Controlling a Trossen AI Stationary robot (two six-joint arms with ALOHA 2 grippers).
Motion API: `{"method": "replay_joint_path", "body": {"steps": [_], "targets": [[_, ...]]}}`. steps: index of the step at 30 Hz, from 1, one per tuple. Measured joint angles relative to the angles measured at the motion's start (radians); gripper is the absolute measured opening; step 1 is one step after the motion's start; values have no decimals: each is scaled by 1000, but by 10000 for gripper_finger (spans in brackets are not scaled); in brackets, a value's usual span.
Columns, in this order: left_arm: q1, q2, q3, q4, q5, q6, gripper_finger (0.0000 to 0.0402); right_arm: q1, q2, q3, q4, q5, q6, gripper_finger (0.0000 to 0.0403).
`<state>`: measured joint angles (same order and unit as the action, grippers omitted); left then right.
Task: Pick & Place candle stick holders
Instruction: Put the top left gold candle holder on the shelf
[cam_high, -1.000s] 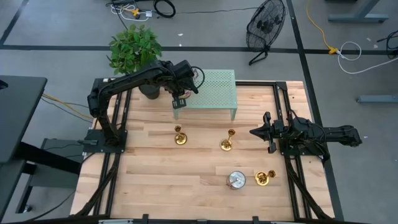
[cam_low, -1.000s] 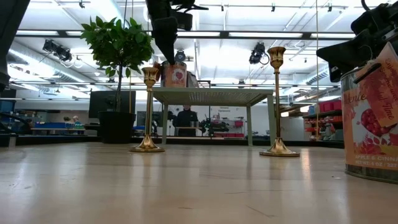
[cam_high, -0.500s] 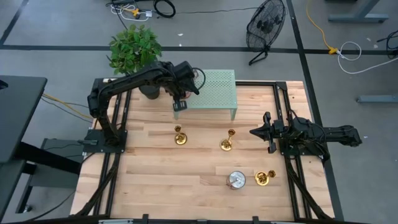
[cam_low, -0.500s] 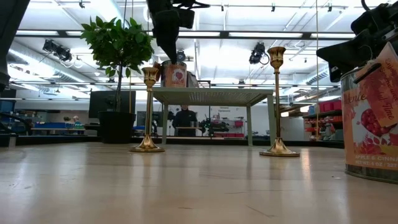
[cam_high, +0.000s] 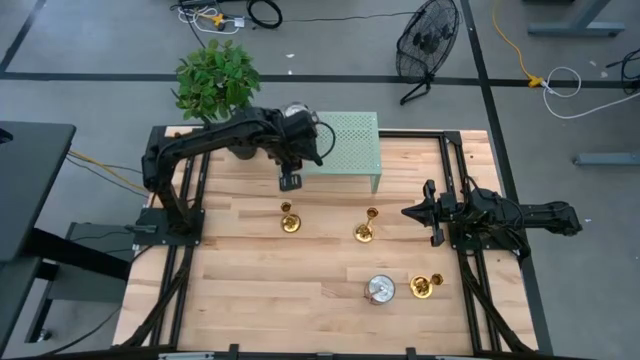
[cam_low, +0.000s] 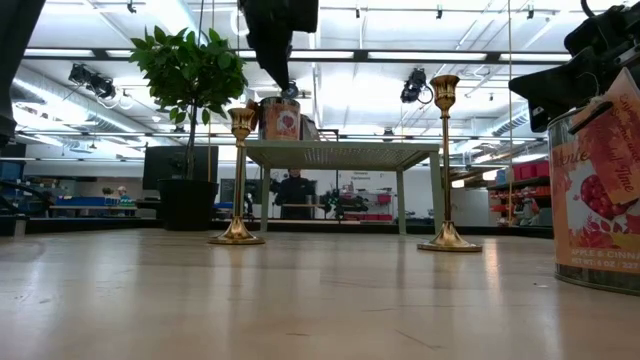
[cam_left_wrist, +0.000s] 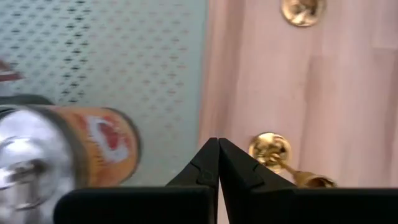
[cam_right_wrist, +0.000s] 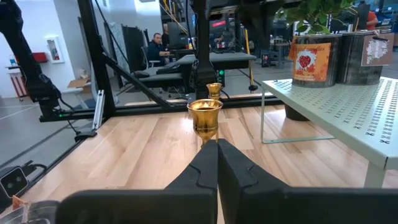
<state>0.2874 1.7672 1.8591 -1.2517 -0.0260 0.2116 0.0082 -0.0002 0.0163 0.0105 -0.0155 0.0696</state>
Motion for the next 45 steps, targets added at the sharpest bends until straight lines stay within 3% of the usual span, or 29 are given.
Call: {"method": "replay_joint_path", "body": {"steps": [26,37,45], "targets": [[-207,-62,2,-144,-14,-51,14,0,0,0,0,0,0,3],[-249,-62,2,-167,-14,-140,14,0,0,0,1,0,0,3],[-252,-77,-2,-211,-17,-112,14,0,0,0,1,0,0,3]]}}
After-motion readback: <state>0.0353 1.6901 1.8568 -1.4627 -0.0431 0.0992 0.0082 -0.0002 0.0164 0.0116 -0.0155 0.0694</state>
